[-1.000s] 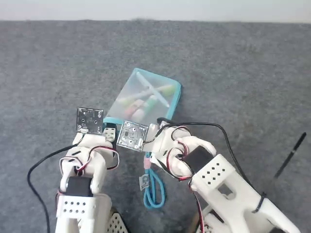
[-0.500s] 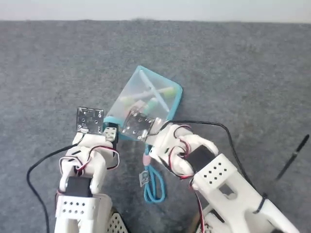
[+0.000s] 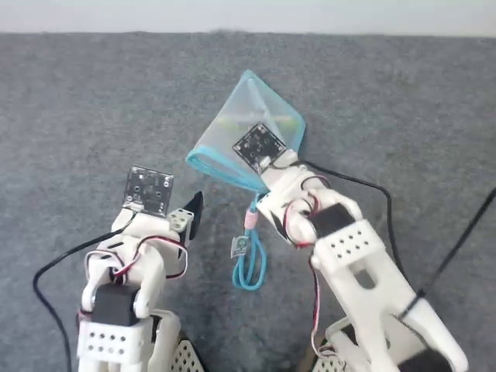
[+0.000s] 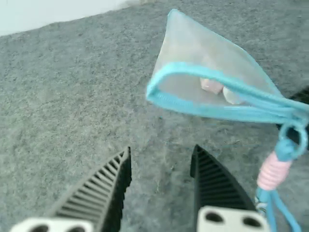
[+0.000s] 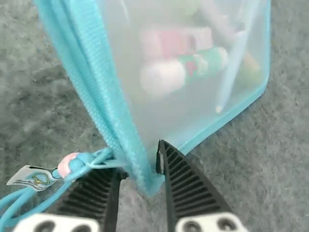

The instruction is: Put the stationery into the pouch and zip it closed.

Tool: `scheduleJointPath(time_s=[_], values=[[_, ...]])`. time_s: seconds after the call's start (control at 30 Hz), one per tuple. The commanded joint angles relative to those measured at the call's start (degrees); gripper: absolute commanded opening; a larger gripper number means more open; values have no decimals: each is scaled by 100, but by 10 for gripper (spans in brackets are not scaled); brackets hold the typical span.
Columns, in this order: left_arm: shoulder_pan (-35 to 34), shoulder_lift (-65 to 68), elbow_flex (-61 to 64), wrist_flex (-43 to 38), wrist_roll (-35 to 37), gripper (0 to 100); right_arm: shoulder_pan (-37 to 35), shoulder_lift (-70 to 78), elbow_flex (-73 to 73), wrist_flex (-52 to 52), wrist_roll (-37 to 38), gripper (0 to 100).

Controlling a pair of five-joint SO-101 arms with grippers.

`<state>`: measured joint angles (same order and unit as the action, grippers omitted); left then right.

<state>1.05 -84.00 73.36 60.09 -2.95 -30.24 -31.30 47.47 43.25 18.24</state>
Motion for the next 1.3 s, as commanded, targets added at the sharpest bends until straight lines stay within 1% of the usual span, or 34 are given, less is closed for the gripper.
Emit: scheduleJointPath(time_s=[0.0, 0.07, 0.17, 0.3, 0.43, 0.57, 0.63, 0.77, 0.83, 1.03, 1.13, 1.2, 1.27], values=[[431, -62, -127, 18, -299, 197, 136, 233, -624, 233, -141, 6], [862, -62, 101, -35, -457, 199, 136, 180, -774, 409, -237, 6], [1380, -35, 514, -457, -475, 205, 136, -101, -967, 831, -246, 6], [1477, -18, 936, -985, -448, 250, -48, -620, -967, 1332, -237, 6], [1503, -18, 971, -1020, -440, 256, -365, -998, -958, 1745, -237, 6], [1530, -18, 980, -1011, -440, 257, -453, -1059, -756, 1587, -237, 6], [1758, -18, 989, -993, -448, 257, -462, -1051, -554, 1393, -237, 6], [2426, -44, 1033, -730, -501, 255, -462, -1051, -404, 1297, -229, 6], [2549, -53, 1015, -668, -545, 254, -453, -1051, -396, 1297, -123, 6], [2505, -53, 989, -677, -554, 254, -444, -1051, -387, 1332, -88, 6], [2145, -62, 910, -747, -466, 254, -479, -1059, -290, 1323, -79, 6], [1864, -62, 963, -1029, -211, 254, -567, -1059, -202, 1323, -70, 6], [1732, -53, 1095, -1319, -44, 254, -699, -1068, -105, 1341, -44, 6]])
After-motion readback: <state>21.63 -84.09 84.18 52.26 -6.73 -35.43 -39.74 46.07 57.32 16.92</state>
